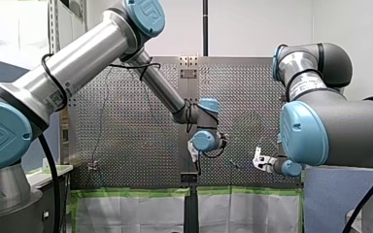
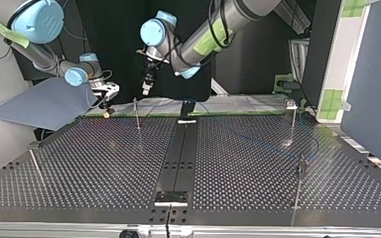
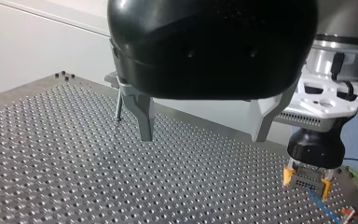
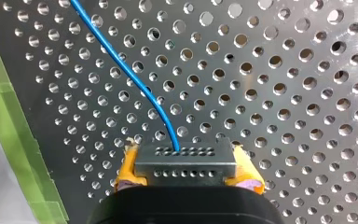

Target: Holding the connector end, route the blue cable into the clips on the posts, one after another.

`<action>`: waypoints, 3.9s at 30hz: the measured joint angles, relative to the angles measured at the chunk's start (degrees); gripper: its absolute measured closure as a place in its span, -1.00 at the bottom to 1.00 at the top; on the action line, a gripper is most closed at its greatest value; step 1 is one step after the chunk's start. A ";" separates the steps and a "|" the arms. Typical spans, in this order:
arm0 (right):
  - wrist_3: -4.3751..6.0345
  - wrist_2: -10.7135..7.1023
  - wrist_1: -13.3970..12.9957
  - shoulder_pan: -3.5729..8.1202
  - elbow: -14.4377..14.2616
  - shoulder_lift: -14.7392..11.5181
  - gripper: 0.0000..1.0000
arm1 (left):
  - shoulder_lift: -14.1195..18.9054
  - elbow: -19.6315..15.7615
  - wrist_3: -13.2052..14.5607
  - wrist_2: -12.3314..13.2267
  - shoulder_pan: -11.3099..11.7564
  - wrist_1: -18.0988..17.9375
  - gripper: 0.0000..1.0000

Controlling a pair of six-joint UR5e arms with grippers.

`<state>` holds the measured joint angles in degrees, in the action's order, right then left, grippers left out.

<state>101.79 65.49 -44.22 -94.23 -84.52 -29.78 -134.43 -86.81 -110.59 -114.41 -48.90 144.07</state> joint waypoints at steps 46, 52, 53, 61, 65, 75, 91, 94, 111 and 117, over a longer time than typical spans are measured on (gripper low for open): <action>0.17 0.00 -0.08 -0.26 0.15 0.30 1.00 | 24.71 -24.69 -4.92 3.92 10.16 -7.57 -1.00; 0.01 -0.06 -0.01 -0.34 0.28 0.30 1.00 | 28.12 -28.10 -4.16 3.30 10.23 -7.53 -1.00; -0.04 -0.07 0.02 -0.35 0.34 0.29 1.00 | 28.63 -28.63 -4.12 3.01 10.19 -7.46 -1.00; -0.79 0.01 0.94 -0.45 0.53 0.16 1.00 | 32.87 -32.87 -3.94 2.01 9.76 -7.22 -1.00; -1.56 0.20 2.25 -0.54 0.53 -0.67 1.00 | 35.00 -34.98 -3.93 2.03 9.52 -7.21 -1.00; -2.18 2.18 6.52 -1.63 0.53 -5.74 1.00 | 40.27 -40.33 -3.93 2.04 9.18 -7.13 -1.00; -3.50 8.46 14.62 -3.39 0.40 -14.57 1.00 | 41.41 -48.62 -3.65 1.95 9.21 -7.26 -1.00; -3.61 8.69 15.71 -3.53 0.29 -16.21 1.00 | 41.42 -48.87 -3.66 1.95 9.26 -7.28 -1.00; -3.91 10.02 17.77 -2.74 -2.62 -25.01 1.00 | 41.36 -48.96 -3.55 1.95 9.41 -7.23 -1.00; -4.63 10.10 18.55 -2.50 -2.68 -27.90 1.00 | 41.34 -48.96 -3.58 1.92 9.42 -7.27 -1.00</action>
<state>97.17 75.59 -25.67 -96.74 -87.20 -57.68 -93.09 -135.77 -114.16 -112.48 -39.48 136.80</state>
